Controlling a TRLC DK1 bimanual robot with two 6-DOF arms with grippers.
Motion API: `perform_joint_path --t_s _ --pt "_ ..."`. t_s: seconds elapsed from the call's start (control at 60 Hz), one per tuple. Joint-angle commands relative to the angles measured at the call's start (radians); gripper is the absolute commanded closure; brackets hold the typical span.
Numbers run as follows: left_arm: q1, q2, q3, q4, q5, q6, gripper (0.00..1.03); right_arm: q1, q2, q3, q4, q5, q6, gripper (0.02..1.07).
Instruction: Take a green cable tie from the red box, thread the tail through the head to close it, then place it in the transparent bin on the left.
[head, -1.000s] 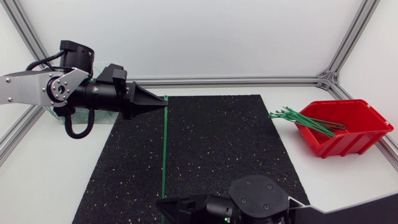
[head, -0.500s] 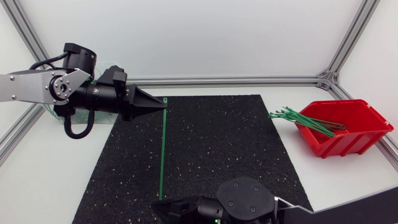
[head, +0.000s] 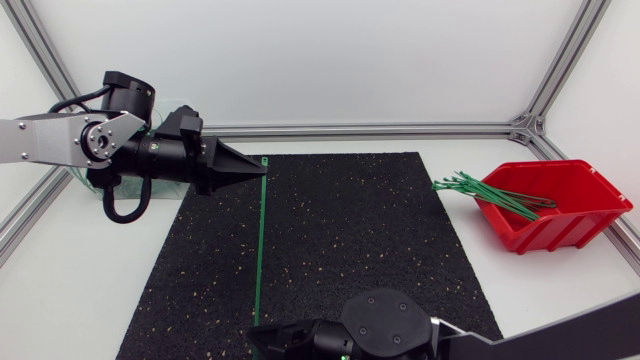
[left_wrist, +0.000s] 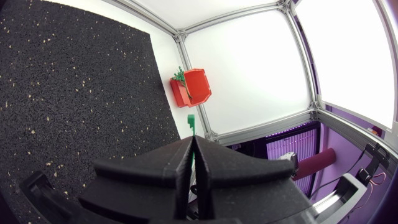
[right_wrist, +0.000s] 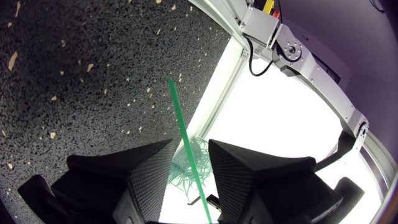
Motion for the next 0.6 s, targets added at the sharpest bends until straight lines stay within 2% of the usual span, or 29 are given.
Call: perform_joint_path --t_s 0.0,0.167,0.233,0.583 --pt "0.003 0.019 0.03 -0.013 0.015 0.021 1.0 0.009 0.017 0.025 0.022 0.006 -0.013 0.7" --pt "0.002 0.017 0.03 -0.016 0.017 0.023 1.0 0.014 0.024 0.031 0.022 0.011 -0.013 0.72" --pt "0.003 0.017 0.032 -0.016 0.017 0.024 1.0 0.015 0.024 0.03 0.022 0.011 -0.013 0.77" --pt "0.011 0.035 0.03 -0.017 0.044 0.044 1.0 0.027 0.017 0.013 0.023 0.023 -0.01 0.81"
